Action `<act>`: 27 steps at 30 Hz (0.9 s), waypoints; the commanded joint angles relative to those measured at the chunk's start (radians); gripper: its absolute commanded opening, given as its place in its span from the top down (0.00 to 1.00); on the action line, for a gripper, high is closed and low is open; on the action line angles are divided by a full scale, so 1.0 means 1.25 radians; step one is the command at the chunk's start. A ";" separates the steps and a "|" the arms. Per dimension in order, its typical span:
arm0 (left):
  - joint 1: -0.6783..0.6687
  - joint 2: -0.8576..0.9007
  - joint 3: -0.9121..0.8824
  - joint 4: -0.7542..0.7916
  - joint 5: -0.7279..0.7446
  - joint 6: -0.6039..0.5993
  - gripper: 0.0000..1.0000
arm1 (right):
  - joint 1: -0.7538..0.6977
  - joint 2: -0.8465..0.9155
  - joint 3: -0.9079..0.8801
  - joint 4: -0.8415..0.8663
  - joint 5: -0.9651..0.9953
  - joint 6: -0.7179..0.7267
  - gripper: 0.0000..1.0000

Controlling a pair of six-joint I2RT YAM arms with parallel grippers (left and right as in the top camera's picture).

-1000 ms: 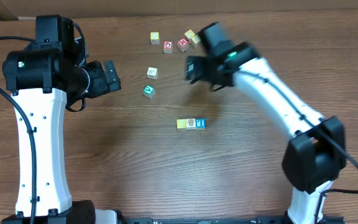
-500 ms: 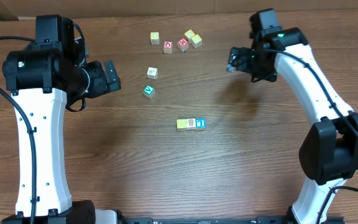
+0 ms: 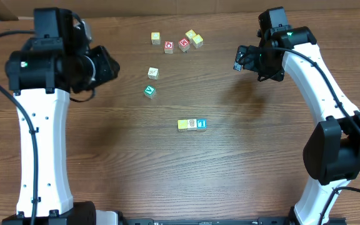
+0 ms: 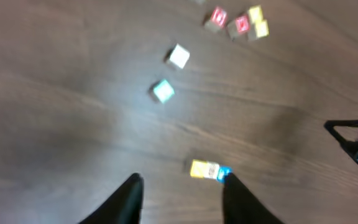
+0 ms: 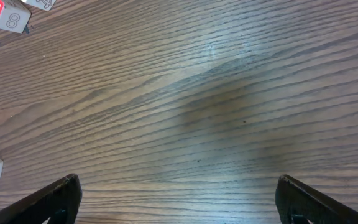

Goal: Flip 5 blocks
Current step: 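Swing the left gripper over to the green V block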

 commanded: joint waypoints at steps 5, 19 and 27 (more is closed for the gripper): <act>-0.182 0.032 -0.064 0.038 -0.185 -0.256 0.58 | 0.001 -0.002 0.007 0.004 -0.005 -0.009 0.00; -0.268 0.266 -0.064 0.097 -0.197 -0.292 0.23 | 0.001 -0.002 0.007 0.004 -0.005 -0.009 0.00; -0.268 0.331 -0.064 0.135 -0.202 -0.292 0.14 | 0.001 -0.002 0.007 0.004 -0.005 -0.009 0.00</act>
